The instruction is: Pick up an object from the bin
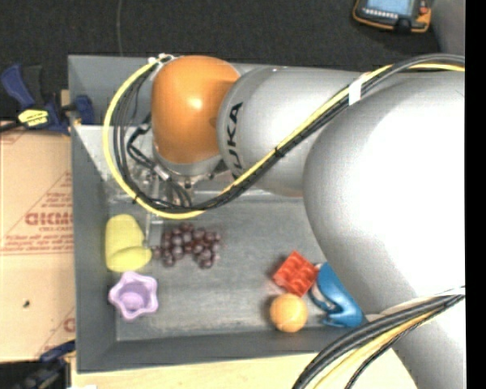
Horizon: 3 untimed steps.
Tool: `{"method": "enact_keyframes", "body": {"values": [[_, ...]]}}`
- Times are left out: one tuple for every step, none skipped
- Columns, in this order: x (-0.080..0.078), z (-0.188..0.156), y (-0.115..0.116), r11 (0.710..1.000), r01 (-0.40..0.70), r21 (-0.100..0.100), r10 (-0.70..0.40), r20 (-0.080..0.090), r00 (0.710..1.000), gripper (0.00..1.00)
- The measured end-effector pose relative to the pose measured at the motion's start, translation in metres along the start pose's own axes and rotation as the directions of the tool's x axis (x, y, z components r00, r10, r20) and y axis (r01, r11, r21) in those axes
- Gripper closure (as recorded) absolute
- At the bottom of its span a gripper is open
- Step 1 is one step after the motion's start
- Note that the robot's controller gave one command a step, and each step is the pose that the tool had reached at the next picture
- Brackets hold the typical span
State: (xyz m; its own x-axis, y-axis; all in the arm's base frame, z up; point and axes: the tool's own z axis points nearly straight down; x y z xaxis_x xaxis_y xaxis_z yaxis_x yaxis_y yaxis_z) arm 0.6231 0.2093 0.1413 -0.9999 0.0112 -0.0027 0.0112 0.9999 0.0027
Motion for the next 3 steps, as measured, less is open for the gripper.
{"method": "enact_keyframes", "body": {"values": [[0.000,0.000,0.000,1.000,0.000,0.000,0.000,0.000,1.000,0.00],[0.041,0.074,-0.007,0.995,0.095,0.003,-0.095,-0.004,0.995,0.00],[0.015,0.065,-0.029,0.918,0.396,0.002,-0.396,0.017,0.918,1.00]]}}
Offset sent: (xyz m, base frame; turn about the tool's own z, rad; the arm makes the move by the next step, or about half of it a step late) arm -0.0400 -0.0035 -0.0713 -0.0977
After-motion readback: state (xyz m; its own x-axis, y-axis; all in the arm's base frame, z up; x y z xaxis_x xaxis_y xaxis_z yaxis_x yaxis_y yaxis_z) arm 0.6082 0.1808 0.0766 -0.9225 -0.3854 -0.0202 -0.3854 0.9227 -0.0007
